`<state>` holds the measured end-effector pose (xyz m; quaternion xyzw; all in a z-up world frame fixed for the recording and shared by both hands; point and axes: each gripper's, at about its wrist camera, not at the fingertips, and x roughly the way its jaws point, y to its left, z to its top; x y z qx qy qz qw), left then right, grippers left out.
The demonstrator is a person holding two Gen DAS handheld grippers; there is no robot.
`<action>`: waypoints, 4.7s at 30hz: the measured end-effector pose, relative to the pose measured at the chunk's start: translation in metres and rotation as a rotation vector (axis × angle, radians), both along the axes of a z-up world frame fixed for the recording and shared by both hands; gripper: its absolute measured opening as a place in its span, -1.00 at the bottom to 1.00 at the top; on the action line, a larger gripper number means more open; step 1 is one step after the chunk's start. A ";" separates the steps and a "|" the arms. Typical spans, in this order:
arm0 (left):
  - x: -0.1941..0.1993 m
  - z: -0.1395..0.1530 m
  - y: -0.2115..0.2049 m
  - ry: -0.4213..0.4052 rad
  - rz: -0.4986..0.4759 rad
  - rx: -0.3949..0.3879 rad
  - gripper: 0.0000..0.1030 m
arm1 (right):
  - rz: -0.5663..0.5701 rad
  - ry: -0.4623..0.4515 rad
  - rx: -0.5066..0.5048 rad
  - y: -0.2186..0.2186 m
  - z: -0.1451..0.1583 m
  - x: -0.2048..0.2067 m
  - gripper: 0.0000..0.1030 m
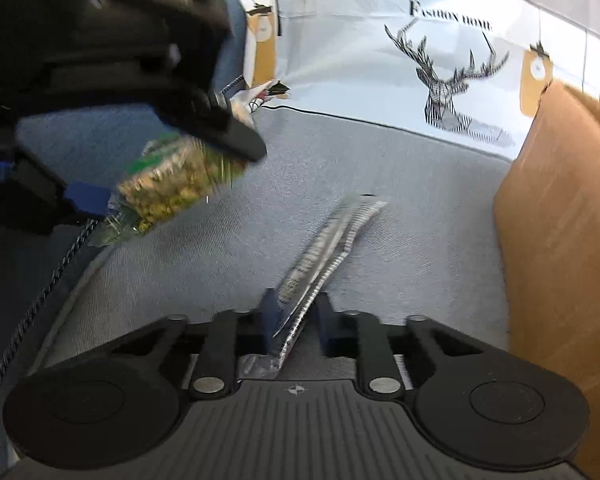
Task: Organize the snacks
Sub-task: 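Grasp the round peanut cake with the left tool while the right tool grasps the silver stick pack, then lift the peanut cake and silver stick pack and carry them toward the box, then hold both snacks over the cardboard box and open both tools to drop them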
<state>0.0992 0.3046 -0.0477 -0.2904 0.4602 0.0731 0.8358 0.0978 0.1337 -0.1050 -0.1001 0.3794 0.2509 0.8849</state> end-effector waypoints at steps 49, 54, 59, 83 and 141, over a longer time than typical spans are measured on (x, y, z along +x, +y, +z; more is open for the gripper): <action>0.014 -0.023 -0.043 0.153 -0.105 0.311 0.60 | -0.039 0.060 0.030 -0.037 0.024 -0.002 -0.58; 0.000 -0.004 -0.044 0.064 -0.059 0.267 0.60 | -0.055 0.024 0.081 -0.049 0.052 -0.013 -0.58; -0.026 0.027 -0.047 -0.046 0.031 0.263 0.60 | -0.088 0.001 0.148 -0.077 0.084 -0.019 -0.57; -0.084 0.080 -0.212 -0.494 -0.178 0.346 0.60 | -0.300 -0.336 0.256 -0.343 0.141 -0.055 -0.58; -0.067 0.081 -0.279 -0.709 -0.399 0.324 0.60 | -0.222 -0.474 0.118 -0.357 0.130 -0.066 -0.57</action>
